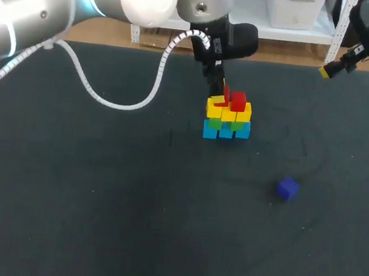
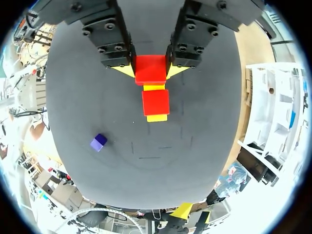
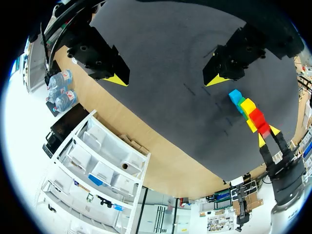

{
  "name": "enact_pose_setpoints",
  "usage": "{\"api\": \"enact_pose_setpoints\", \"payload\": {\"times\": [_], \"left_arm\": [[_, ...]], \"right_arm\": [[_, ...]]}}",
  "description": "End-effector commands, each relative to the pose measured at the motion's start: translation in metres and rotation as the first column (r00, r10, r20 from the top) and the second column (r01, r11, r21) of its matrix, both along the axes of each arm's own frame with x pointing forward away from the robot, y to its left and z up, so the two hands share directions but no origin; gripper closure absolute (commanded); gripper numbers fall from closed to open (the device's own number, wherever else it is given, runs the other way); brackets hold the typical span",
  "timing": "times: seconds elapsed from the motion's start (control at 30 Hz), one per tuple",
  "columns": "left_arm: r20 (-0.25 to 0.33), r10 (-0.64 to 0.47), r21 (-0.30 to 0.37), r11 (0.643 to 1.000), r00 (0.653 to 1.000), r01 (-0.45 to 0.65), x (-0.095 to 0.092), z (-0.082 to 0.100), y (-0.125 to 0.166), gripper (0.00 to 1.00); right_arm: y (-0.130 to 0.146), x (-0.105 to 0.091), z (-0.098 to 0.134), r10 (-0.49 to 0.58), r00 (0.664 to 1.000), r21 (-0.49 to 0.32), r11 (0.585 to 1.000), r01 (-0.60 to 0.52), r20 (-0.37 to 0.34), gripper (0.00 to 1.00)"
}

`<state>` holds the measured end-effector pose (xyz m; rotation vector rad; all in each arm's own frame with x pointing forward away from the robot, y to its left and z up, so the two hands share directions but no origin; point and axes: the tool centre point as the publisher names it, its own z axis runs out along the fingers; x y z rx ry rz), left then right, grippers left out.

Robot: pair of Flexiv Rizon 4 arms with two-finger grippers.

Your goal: Place the blue cubes, place green cubes on the blue cubes, place the yellow cubes on the green cubes, then place the red cubes on the yellow cubes, and place purple cube on the red cubes.

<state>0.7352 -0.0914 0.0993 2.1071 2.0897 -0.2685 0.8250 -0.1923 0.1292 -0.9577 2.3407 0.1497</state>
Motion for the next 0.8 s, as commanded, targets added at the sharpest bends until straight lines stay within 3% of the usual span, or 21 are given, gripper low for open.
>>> {"api": "enact_pose_setpoints", "payload": {"times": [0.03, 0.8], "left_arm": [[-0.017, 0.006, 0.012, 1.0, 1.0, -0.006, 0.0048, 0.0001, -0.0016, 1.0], [-0.05, 0.02, 0.011, 1.0, 0.999, -0.019, 0.0057, -0.0052, -0.0058, 1.0]], "right_arm": [[-0.0005, 0.0002, 0.0001, 0.002, 1.0, 0.002, 1.0, -0.002, -0.001, 0.0], [-0.0005, 0.0002, 0.0001, 0.002, 1.0, 0.002, 1.0, -0.002, -0.001, 0.0]]}}
